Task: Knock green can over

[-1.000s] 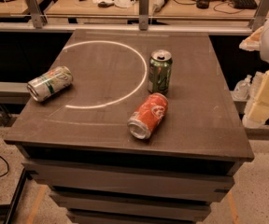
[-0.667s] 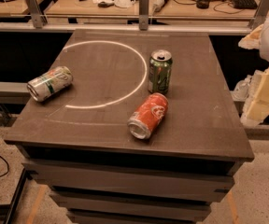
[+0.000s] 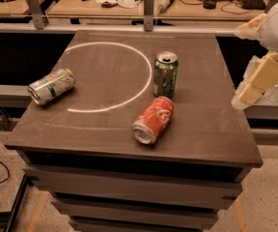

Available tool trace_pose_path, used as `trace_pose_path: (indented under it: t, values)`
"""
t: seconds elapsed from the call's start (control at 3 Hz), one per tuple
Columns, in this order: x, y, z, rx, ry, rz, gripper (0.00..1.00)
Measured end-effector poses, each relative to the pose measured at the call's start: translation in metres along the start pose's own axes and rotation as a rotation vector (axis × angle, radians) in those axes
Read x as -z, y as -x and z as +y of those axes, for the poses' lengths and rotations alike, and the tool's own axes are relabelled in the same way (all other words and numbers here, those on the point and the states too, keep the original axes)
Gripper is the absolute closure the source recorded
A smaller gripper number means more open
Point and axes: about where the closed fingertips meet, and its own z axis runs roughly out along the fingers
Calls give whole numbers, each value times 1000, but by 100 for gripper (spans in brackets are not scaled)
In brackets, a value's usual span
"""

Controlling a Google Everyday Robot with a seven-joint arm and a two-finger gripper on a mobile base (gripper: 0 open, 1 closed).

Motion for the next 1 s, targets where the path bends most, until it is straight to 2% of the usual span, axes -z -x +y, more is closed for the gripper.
trace_pose_path:
  t: [0.33,0.67,1.0]
  values:
    - [-14,32,-33,1,17,-232,0]
    - [-28,55,-55,-23,44,-370,0]
    - [-46,79,-73,-47,80,-475,0]
